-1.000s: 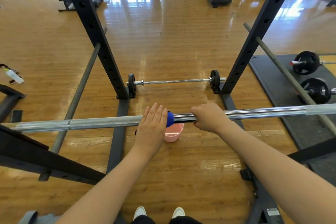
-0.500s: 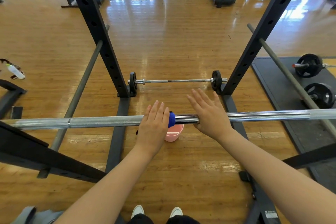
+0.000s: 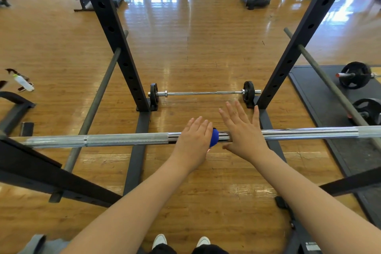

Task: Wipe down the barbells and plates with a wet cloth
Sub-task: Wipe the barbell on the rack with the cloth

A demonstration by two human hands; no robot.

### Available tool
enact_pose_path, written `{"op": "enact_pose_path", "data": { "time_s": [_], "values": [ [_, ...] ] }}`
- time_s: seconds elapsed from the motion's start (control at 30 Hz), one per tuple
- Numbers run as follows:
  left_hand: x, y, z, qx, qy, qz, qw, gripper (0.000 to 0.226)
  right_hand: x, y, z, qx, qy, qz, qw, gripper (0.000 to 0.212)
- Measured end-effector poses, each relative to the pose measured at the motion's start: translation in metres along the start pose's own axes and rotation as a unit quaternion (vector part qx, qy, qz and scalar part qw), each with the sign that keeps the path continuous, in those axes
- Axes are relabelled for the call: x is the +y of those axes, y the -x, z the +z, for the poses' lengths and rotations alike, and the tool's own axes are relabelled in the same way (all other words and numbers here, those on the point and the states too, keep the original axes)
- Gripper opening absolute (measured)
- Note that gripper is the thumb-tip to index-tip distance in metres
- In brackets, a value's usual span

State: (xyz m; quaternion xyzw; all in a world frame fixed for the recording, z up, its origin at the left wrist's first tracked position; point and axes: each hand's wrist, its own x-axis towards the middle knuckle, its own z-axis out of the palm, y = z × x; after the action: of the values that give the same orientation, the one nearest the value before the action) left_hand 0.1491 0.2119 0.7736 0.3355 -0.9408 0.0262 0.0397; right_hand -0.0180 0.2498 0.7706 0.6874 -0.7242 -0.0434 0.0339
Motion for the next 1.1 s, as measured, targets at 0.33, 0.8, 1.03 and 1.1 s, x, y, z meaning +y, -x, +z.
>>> {"op": "enact_pose_path", "data": {
  "time_s": [0.33, 0.8, 1.03, 1.1],
  "values": [
    [-0.037, 0.039, -0.001, -0.039, 0.091, -0.042, 0.994, 0.097, -0.091, 0.024, 0.003, 0.079, -0.241, -0.039, 0.966, 0.069],
    [-0.093, 0.045, 0.023, 0.040, -0.060, -0.109, 0.991, 0.085, -0.096, 0.018, 0.017, 0.241, -0.188, -0.028, 0.952, 0.044],
    [-0.094, 0.045, 0.026, 0.063, -0.022, -0.101, 0.993, 0.073, -0.124, -0.015, -0.006, 0.238, -0.205, -0.063, 0.947, 0.042],
    [-0.096, 0.046, 0.026, 0.071, -0.021, -0.091, 0.993, 0.071, -0.125, -0.015, -0.001, 0.208, -0.192, -0.051, 0.958, 0.042]
  ]
}}
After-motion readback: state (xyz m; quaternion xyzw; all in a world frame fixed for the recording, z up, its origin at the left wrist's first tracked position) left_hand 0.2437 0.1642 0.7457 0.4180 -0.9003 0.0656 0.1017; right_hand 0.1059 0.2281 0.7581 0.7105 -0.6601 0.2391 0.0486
